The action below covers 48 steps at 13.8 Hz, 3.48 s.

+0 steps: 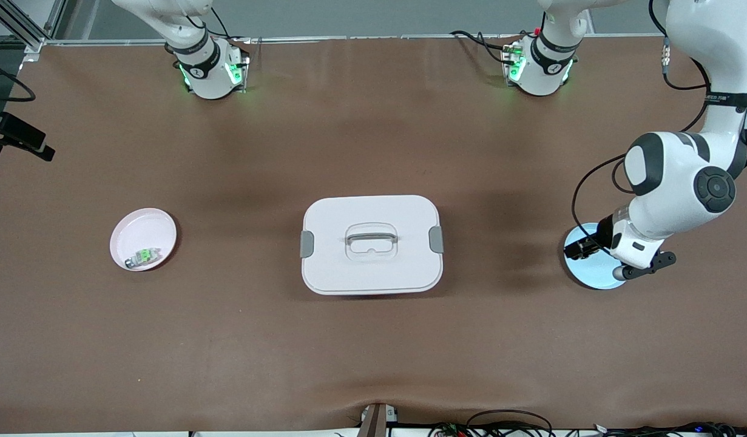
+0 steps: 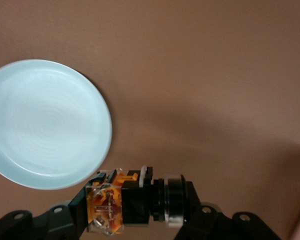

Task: Transfer orange switch to right arm and place
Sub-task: 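Lift the orange switch with the left gripper toward the white box, then carry the switch above the box while the right gripper reaches toward it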

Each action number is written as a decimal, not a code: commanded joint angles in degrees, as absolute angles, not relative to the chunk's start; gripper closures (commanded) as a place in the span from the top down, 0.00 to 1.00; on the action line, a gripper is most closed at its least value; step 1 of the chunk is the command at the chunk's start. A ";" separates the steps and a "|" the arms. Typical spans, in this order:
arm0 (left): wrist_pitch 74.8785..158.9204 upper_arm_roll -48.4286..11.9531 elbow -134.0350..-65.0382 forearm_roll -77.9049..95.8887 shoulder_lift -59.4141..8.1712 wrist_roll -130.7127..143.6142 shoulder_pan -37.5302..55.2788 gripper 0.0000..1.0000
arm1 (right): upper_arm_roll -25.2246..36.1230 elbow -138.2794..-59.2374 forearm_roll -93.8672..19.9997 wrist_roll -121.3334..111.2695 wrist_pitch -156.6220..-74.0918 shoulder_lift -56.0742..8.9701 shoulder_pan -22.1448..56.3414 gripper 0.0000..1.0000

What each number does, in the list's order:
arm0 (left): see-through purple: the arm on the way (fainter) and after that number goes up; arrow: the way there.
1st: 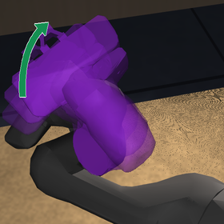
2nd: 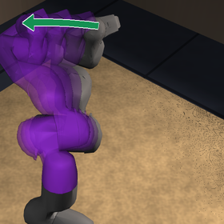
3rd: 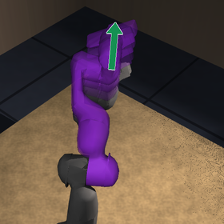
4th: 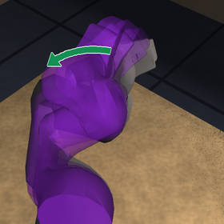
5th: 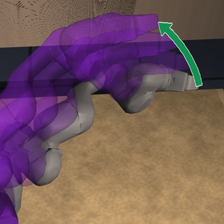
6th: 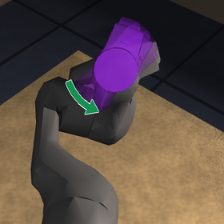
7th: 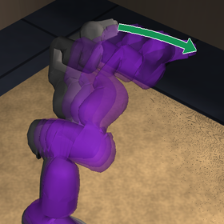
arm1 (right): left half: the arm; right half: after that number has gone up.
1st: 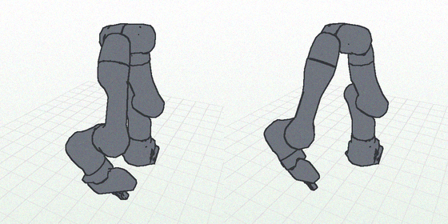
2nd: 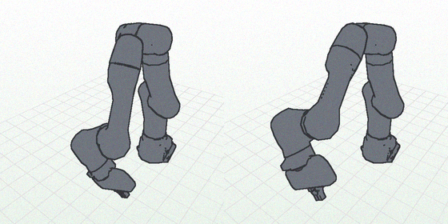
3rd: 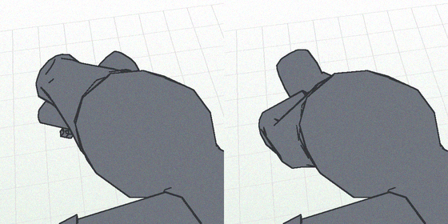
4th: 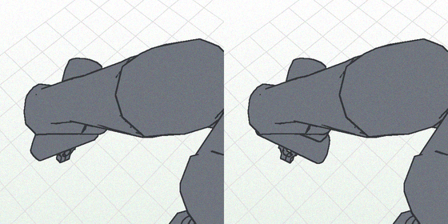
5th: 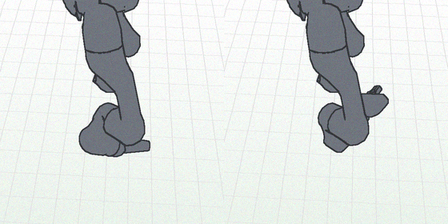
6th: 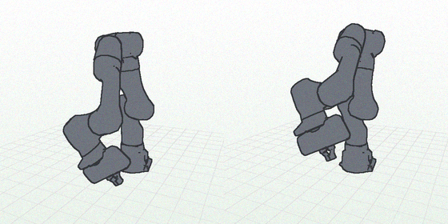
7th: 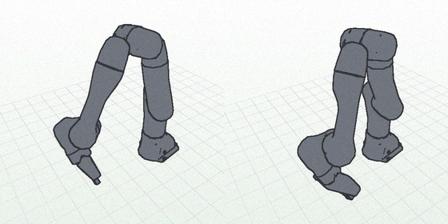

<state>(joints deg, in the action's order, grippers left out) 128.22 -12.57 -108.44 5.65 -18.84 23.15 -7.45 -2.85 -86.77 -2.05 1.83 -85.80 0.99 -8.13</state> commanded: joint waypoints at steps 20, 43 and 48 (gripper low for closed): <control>116.81 -25.13 -81.48 23.29 -25.04 82.68 7.91 0.00 | -3.78 -86.04 -10.69 18.02 -83.04 -0.35 13.43 1.00; 117.07 -24.61 -80.07 27.95 -26.46 91.14 17.75 0.00 | -3.87 -105.02 -34.62 45.09 -135.25 -6.59 33.92 1.00; 117.07 -24.52 -79.98 27.95 -26.37 91.14 17.67 0.00 | -3.87 -109.15 -35.16 45.09 -140.34 -5.80 35.77 1.00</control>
